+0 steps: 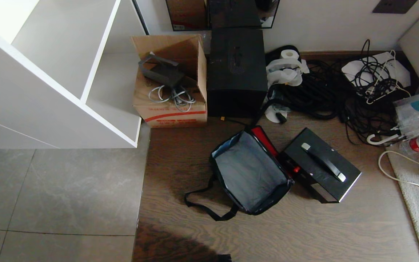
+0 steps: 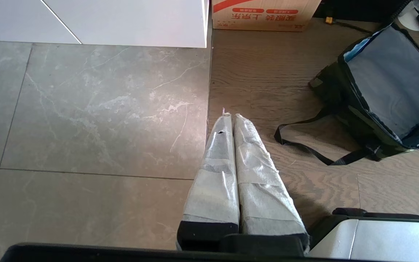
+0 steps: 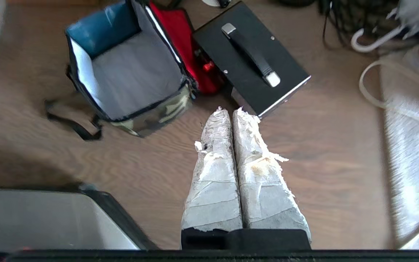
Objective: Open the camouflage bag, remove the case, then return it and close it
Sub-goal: Grip the handle again
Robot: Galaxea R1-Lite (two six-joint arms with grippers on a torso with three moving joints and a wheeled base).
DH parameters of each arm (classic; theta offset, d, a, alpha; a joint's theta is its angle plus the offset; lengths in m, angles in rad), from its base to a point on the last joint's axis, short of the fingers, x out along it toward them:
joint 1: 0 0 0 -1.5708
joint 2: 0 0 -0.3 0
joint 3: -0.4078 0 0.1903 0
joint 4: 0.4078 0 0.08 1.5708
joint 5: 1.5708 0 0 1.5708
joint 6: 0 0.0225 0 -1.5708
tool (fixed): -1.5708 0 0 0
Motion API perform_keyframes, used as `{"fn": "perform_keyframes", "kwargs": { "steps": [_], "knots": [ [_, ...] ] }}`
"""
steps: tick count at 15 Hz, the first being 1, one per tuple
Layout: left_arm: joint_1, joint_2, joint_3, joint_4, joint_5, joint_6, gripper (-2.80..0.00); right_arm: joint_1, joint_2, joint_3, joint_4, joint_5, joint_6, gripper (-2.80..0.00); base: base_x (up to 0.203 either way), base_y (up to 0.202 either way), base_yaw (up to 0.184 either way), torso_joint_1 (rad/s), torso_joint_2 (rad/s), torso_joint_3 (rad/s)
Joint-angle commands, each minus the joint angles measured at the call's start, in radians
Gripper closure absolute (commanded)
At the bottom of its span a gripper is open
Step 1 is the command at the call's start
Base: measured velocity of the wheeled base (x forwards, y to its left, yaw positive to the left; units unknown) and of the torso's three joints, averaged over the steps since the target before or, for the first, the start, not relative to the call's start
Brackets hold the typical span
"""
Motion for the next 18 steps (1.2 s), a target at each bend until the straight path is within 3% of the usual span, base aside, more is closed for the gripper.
{"fn": "perform_keyframes", "kwargs": {
  "steps": [1,18],
  "knots": [
    [0.000,0.000,-0.001,0.000,0.000,0.000,0.00,0.000,0.003,0.004,0.001,-0.001,0.020,0.00,0.000,0.000,0.000,0.000,0.00,0.000],
    [0.000,0.000,0.000,0.000,0.000,0.000,0.00,0.000,0.003,0.005,-0.004,0.001,0.020,0.00,0.000,0.000,0.000,0.000,0.00,0.000]
  ]
}}
